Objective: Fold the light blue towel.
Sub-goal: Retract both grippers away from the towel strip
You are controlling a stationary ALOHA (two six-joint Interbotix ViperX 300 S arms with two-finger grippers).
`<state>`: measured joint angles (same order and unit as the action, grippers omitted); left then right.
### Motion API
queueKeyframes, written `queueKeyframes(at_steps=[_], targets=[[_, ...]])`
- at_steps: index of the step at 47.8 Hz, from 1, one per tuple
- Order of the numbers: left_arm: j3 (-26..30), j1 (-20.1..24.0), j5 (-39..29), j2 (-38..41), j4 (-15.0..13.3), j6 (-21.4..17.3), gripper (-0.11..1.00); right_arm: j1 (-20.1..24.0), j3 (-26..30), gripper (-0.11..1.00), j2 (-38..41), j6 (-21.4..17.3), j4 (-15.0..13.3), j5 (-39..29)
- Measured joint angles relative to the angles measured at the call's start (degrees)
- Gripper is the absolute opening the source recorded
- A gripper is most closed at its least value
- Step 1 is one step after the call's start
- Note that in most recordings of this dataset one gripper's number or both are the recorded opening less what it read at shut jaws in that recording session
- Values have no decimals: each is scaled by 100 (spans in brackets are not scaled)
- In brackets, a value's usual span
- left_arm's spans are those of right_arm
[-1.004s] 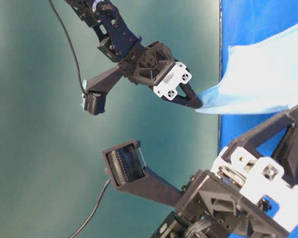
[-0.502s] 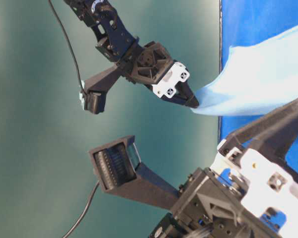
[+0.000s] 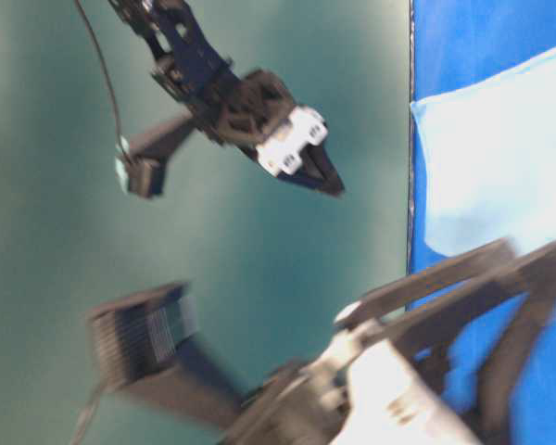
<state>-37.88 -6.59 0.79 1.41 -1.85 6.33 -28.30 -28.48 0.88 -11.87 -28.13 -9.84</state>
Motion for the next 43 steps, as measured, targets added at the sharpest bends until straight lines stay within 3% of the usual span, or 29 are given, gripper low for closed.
queueKeyframes(at_steps=[9, 19, 29, 43], targets=[[-642, 316, 255, -1134, 18, -211, 87, 316, -765, 58, -949, -26, 114, 123], [-1591, 844, 1134, -2101, 18, -501, 87, 589, -1881, 58, -2162, -229, 545, 940], [-2259, 1178, 1424, -2927, 18, -510, 87, 624, -2813, 58, -3278, -510, 712, 1608], [-2795, 1257, 1740, -3445, 18, -510, 87, 747, -3428, 58, -3489, -853, 738, 2259]])
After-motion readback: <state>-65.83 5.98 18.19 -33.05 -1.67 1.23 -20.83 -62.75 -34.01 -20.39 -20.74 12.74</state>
